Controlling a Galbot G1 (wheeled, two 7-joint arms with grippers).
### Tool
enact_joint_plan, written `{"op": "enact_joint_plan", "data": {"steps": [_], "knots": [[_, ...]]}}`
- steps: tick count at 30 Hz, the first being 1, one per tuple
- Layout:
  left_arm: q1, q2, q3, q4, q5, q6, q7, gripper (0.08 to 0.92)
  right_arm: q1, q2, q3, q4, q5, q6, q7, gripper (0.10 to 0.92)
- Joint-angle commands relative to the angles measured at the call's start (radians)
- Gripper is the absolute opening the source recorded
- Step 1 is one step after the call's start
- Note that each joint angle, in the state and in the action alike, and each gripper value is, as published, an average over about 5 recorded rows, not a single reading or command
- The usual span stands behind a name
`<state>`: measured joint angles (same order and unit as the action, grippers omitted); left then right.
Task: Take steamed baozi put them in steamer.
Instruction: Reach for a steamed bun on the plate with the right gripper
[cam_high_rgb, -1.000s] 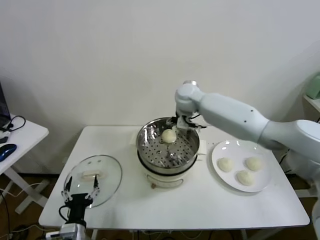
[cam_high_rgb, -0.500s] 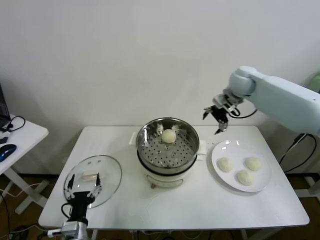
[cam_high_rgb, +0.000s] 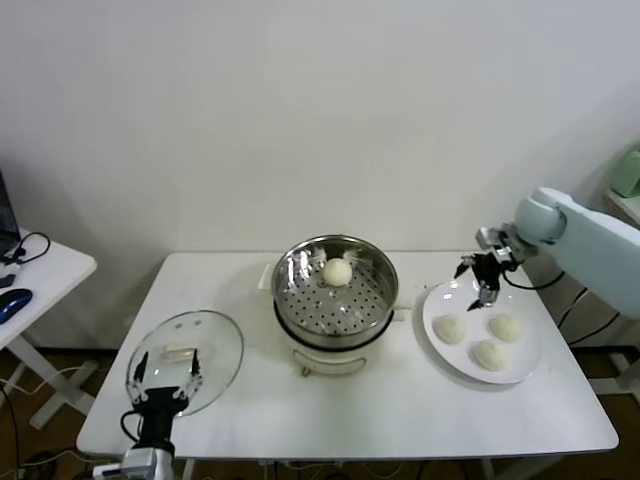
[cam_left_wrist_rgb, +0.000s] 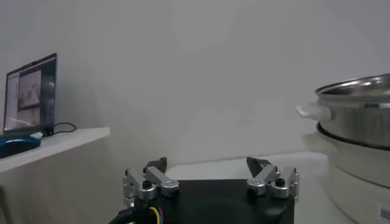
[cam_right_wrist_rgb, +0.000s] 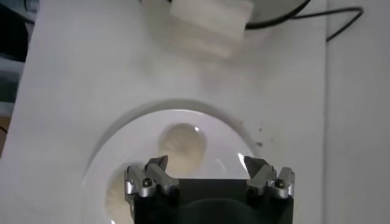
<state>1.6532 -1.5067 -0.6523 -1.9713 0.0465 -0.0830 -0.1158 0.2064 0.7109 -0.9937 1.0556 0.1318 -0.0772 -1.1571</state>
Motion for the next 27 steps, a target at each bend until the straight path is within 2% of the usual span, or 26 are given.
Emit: {"op": "enact_joint_plan", "data": {"steps": [1,14,27], "knots": [[0.006,-0.002,-0.002,0.002,0.0,-0.002,-0.001,0.823,-0.152,0.008,0.064,-0.036,-0.02,-0.03,0.017,0.823],[0.014,0.0,-0.016,0.016,-0.008,-0.01,-0.001,0.823,-0.185,0.114,0.112,-0.17,-0.071,0.015,0.069,0.823],[0.004,0.0,-0.016,0.029,-0.011,-0.008,-0.001,0.823,-0.186,0.155,0.13,-0.225,-0.108,0.028,0.062,0.823]]}}
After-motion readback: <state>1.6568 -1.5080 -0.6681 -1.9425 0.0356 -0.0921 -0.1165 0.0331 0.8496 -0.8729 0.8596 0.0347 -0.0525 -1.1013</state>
